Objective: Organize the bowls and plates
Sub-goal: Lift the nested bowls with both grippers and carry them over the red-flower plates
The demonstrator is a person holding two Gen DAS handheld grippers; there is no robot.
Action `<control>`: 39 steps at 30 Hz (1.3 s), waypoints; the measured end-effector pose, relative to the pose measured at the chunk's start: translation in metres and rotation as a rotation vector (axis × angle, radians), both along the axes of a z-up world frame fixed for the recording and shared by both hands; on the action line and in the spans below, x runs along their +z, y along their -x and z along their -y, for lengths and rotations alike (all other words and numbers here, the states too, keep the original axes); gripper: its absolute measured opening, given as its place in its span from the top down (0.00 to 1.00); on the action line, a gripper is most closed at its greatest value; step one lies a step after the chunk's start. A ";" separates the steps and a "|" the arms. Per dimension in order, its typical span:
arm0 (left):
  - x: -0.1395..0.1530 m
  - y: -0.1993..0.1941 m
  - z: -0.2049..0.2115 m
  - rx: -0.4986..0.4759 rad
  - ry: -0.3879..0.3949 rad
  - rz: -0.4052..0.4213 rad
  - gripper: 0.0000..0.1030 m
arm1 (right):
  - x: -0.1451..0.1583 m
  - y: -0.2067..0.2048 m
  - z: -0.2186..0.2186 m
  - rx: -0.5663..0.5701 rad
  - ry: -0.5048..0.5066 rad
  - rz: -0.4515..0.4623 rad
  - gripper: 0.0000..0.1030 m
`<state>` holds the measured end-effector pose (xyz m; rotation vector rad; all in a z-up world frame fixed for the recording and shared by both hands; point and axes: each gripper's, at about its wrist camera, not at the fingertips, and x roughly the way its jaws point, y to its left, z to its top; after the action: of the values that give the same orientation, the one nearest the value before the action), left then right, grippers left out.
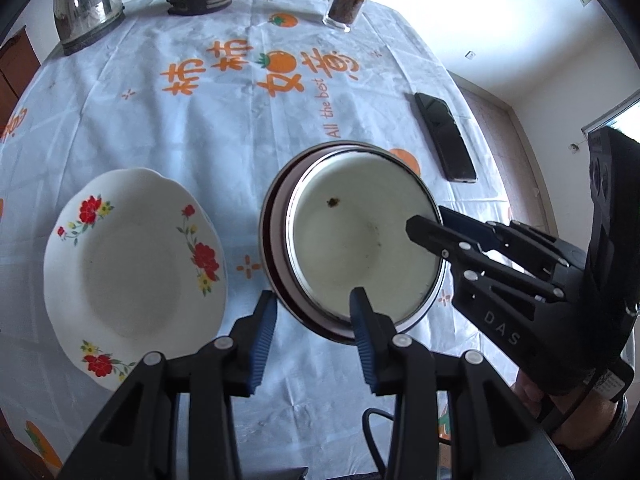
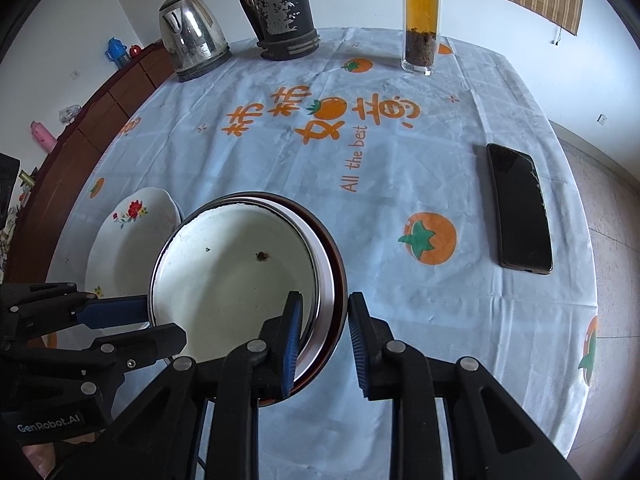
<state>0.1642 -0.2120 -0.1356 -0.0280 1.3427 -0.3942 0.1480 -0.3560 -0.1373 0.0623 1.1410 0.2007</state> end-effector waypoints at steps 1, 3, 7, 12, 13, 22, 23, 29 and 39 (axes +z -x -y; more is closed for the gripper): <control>0.002 0.000 -0.001 0.001 -0.002 0.006 0.64 | 0.003 0.000 -0.001 0.002 -0.001 0.003 0.75; 0.008 0.000 -0.005 0.005 -0.007 0.020 0.64 | 0.008 0.001 -0.005 0.007 -0.003 0.011 0.75; 0.015 0.000 -0.014 0.020 -0.010 0.037 0.64 | 0.017 0.001 -0.013 0.021 -0.001 0.025 0.75; 0.022 0.000 -0.030 0.043 -0.015 0.053 0.64 | 0.024 -0.001 -0.028 0.043 -0.005 0.036 0.75; 0.023 0.000 -0.032 0.046 -0.017 0.056 0.64 | 0.025 -0.001 -0.030 0.047 -0.008 0.037 0.75; 0.031 -0.003 -0.063 0.090 -0.028 0.068 0.64 | 0.032 -0.007 -0.062 0.096 -0.009 0.048 0.75; 0.031 -0.003 -0.066 0.093 -0.028 0.069 0.64 | 0.033 -0.007 -0.065 0.100 -0.009 0.049 0.75; 0.032 -0.005 -0.083 0.114 -0.028 0.069 0.64 | 0.035 -0.012 -0.084 0.120 -0.007 0.053 0.75; 0.027 -0.006 -0.112 0.148 -0.032 0.053 0.64 | 0.030 -0.017 -0.114 0.155 -0.003 0.040 0.75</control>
<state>0.1698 -0.0997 -0.1086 -0.0896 1.2855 -0.2470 0.1651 -0.2418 -0.1075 -0.0277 1.1064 0.3395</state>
